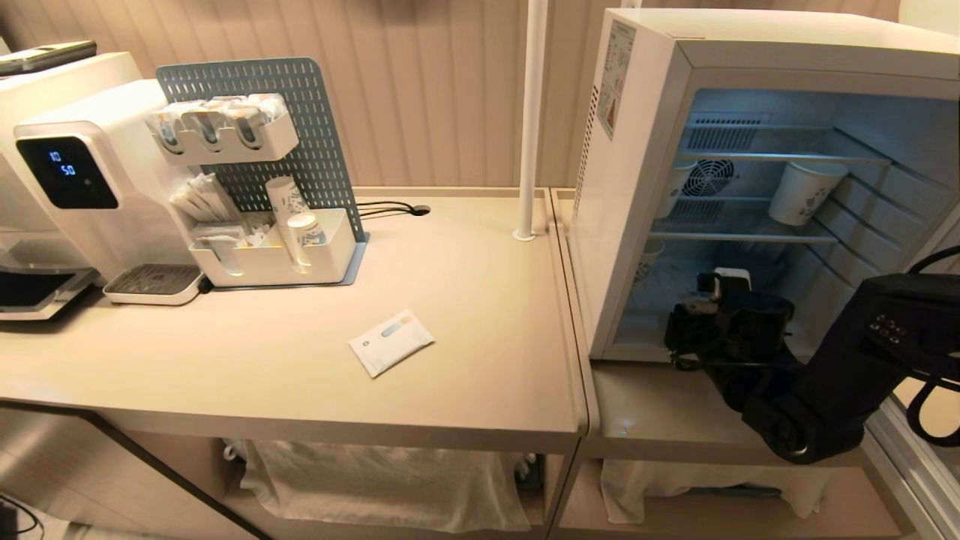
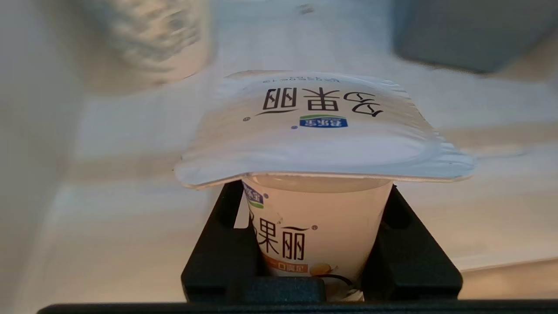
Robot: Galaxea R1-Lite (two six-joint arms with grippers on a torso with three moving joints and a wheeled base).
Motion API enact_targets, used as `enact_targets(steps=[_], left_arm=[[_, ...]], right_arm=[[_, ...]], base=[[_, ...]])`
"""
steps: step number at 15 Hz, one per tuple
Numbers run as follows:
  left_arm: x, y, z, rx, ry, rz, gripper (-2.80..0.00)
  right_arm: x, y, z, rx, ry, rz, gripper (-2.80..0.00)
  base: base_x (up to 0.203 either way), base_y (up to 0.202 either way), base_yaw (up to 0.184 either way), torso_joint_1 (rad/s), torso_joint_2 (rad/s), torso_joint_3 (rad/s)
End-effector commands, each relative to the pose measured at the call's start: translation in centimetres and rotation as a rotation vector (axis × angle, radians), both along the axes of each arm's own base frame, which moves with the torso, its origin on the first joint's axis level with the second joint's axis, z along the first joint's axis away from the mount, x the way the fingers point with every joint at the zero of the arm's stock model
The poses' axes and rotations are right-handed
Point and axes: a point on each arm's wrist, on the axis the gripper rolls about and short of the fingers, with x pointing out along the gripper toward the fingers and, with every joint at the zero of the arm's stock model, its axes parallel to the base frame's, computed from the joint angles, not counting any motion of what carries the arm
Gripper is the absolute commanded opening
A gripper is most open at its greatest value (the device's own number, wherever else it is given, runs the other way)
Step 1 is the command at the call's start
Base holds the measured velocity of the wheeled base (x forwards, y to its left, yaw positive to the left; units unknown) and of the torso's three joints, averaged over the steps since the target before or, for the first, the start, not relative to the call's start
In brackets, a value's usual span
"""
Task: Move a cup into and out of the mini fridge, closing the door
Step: Put the yoghurt in the freezer
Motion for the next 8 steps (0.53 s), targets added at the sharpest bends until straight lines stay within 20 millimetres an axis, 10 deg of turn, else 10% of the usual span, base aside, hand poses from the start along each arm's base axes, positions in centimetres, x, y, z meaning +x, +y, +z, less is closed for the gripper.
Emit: enact_targets(steps=[1, 8], left_arm=[[0.0, 0.0, 0.0, 0.000, 0.002, 0.000, -2.80], [0.0, 0.0, 0.0, 0.000, 0.003, 0.000, -2.80]], right_arm=[[-0.1, 0.5, -0.2, -0.001, -0.005, 0.006, -2.80], [-1.0, 0.1, -5.2, -0.089, 0.051, -0.032, -2.80]], base=[[0.000, 0.000, 0.000, 0.000, 0.00, 0.000], [0.000, 0.000, 0.000, 0.000, 0.00, 0.000]])
